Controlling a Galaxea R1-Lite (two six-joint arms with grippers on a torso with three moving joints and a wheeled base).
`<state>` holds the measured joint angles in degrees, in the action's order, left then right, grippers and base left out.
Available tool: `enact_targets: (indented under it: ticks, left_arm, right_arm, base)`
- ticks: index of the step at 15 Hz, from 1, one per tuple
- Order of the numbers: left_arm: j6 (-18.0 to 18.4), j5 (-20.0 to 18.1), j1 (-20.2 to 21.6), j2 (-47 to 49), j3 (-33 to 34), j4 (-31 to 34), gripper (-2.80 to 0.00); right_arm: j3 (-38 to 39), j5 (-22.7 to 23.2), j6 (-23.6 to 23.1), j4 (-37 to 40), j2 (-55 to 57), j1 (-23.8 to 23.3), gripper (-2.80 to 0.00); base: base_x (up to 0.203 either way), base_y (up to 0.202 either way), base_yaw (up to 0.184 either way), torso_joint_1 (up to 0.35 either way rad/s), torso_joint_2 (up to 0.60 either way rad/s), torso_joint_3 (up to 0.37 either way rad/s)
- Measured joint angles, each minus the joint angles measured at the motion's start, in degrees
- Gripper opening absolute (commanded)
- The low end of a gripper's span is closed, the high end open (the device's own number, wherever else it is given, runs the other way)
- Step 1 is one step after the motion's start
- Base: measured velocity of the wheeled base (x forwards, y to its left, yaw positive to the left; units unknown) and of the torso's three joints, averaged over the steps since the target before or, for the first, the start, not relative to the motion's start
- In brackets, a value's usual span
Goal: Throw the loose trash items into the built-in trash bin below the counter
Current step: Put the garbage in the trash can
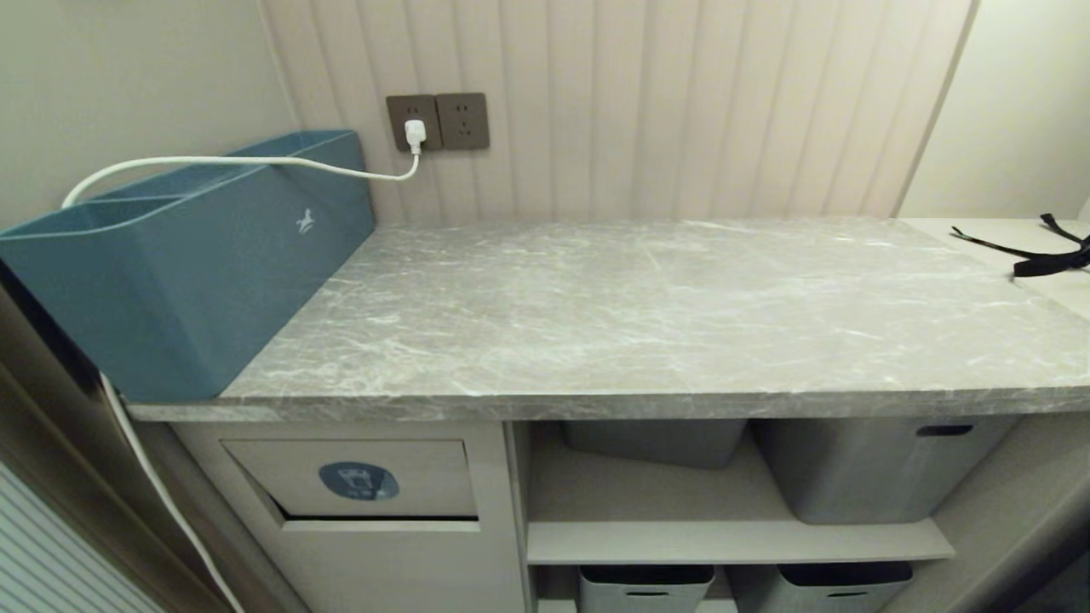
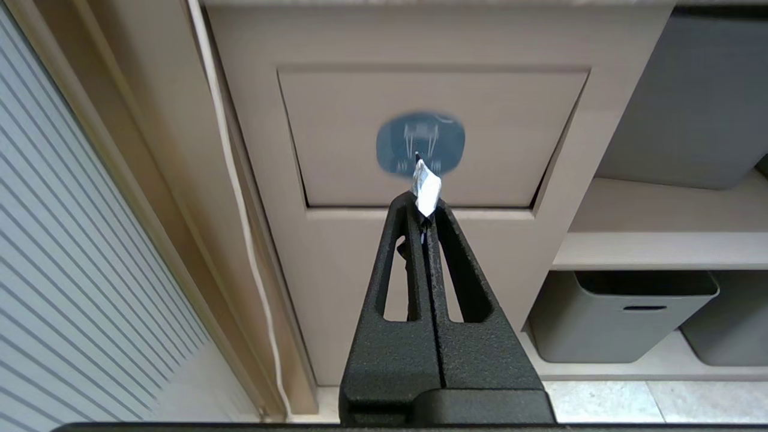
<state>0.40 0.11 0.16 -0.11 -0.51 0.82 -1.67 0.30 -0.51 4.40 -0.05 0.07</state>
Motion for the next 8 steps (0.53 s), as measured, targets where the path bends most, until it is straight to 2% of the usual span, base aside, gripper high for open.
enact_targets:
  ticks: [8]
  left_arm:
    - [0.0,0.1,0.0,0.0,0.0,0.0,-2.8]
  right_arm:
    - [0.0,0.0,0.0,0.0,0.0,0.0,-2.8]
  base:
    - [0.0,0.0,0.0,-0.189,0.48,0.289]
